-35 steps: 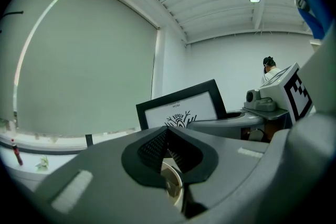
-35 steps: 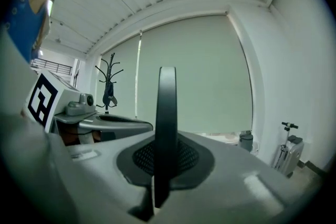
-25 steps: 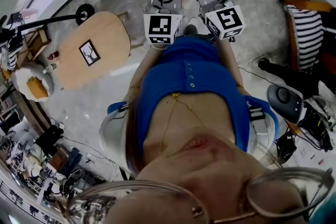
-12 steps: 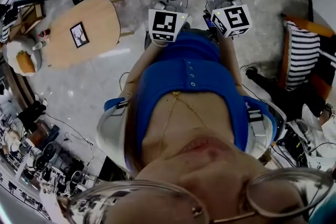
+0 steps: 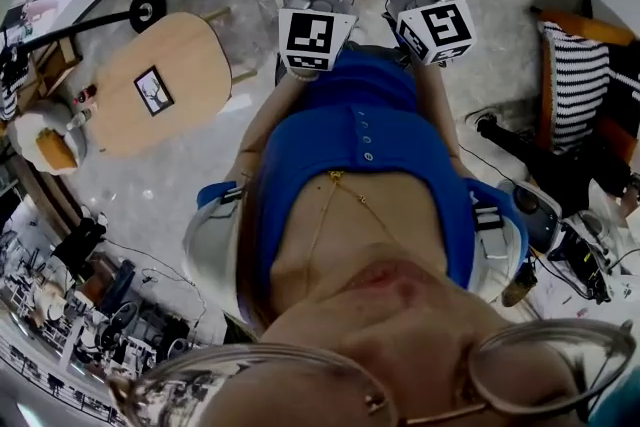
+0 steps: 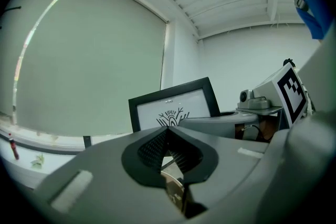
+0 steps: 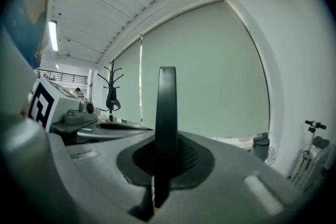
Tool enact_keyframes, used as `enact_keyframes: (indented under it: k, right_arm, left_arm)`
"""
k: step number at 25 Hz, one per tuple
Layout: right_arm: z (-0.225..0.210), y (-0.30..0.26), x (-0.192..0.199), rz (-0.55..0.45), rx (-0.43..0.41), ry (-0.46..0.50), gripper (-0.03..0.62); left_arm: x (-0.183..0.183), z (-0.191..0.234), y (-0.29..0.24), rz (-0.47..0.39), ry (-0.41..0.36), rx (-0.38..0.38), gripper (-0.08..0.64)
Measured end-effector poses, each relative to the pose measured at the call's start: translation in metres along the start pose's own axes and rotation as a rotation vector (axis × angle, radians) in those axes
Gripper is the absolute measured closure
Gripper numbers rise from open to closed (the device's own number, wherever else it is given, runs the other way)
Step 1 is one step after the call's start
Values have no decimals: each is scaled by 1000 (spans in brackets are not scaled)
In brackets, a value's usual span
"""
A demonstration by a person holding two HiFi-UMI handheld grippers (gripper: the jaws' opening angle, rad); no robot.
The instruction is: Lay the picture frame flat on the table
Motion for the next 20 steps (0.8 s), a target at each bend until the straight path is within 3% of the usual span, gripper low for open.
enact_keyframes:
  k: [11, 16, 20]
  right_arm:
    - [-33, -96, 0, 3, 81, -36, 583]
    - [-34, -184, 19, 86, 98, -23, 583]
    - [-34, -209, 22, 122, 101, -21, 583]
  left_arm:
    - [3, 100, -68, 16, -18, 86, 560]
    - [21, 184, -98, 54, -1, 107, 560]
    - [25, 207, -111, 66, 10, 123, 560]
Point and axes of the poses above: the fingertips, and each gripper's own axes: y backward along the fingers, z to its left, x out of its underside, the point moved 3 cm from there along y, backward along the fingers, and after that the axes turned 12 degrees about -x, right-handed, at the moved point
